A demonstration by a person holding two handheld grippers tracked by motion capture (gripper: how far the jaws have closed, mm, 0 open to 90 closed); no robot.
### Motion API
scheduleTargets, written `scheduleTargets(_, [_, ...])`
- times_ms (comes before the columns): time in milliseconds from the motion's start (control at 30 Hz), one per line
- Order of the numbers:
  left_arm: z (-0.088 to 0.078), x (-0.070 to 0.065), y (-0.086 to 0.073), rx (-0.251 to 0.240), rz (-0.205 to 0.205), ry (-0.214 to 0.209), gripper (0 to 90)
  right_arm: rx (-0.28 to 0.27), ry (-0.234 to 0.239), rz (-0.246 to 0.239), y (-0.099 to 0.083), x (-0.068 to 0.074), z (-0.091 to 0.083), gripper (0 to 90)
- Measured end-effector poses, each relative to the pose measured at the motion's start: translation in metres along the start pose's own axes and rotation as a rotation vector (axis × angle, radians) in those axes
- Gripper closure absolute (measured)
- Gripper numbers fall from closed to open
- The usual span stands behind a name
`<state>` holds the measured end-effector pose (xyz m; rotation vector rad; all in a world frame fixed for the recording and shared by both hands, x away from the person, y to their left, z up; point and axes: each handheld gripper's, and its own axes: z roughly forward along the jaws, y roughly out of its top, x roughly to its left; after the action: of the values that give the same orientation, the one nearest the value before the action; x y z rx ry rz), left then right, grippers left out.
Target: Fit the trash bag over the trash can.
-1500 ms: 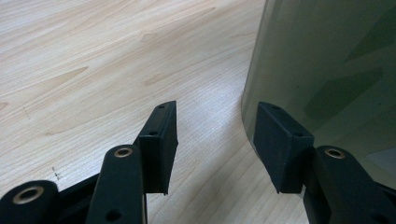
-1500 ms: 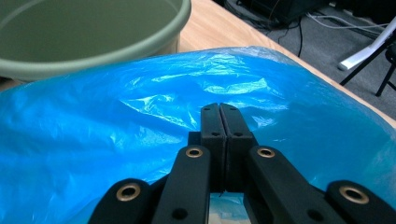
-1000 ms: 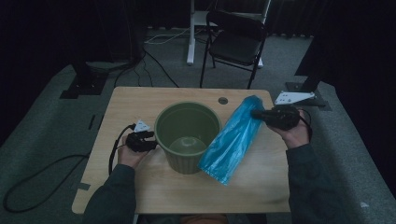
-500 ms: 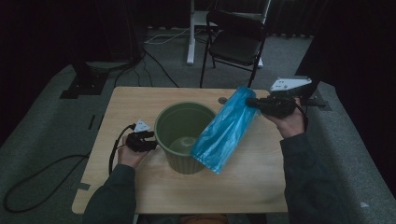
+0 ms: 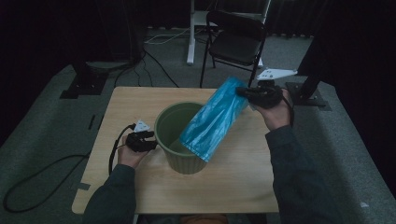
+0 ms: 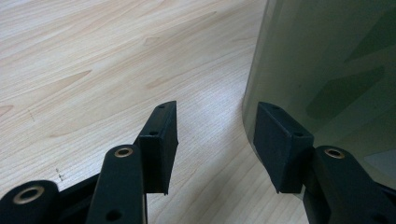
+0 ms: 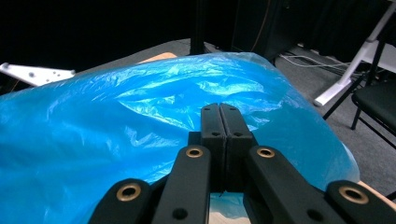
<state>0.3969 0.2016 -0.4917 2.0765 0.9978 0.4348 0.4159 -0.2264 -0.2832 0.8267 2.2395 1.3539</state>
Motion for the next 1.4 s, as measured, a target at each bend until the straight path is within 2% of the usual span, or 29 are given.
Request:
scheduleTargets(267, [0.0,0.0,0.0,0.001,0.0,-0.001,49.8,-0.023,-0.076,0.067,0.006,-0.005,0.017,89.9])
scheduleTargets(367, [0.0,0.0,0.0,-0.001,0.0,-0.001,49.8,-0.013,-0.103,0.062,0.006,-0.003,0.022,89.9])
scheduleTargets(567, [-0.001,0.0,0.0,-0.003,0.0,-0.001,49.8,0.017,-0.114,0.031,0.002,0.007,0.034,89.8])
scheduleTargets(667, [0.0,0.0,0.0,-0.001,0.001,-0.001,49.8,0.049,-0.088,0.001,-0.005,0.02,0.045,89.8])
scheduleTargets(1000, [-0.001,0.0,0.0,-0.002,0.001,0.0,49.7,0.104,0.027,-0.04,-0.015,0.051,0.071,89.6])
scheduleTargets(1133, [0.0,0.0,0.0,-0.001,0.002,-0.001,49.7,0.121,0.088,-0.036,-0.019,0.06,0.078,89.6])
scheduleTargets(1200, [0.0,0.0,0.0,-0.002,0.002,0.0,49.7,0.125,0.099,-0.036,-0.02,0.062,0.08,89.6])
scheduleTargets(1233, [0.0,0.0,0.0,-0.002,0.002,0.0,49.7,0.13,0.123,-0.036,-0.021,0.066,0.082,89.6])
scheduleTargets(1400, [0.0,0.0,0.0,-0.001,0.001,-0.001,49.7,0.132,0.174,-0.027,-0.024,0.075,0.087,89.5])
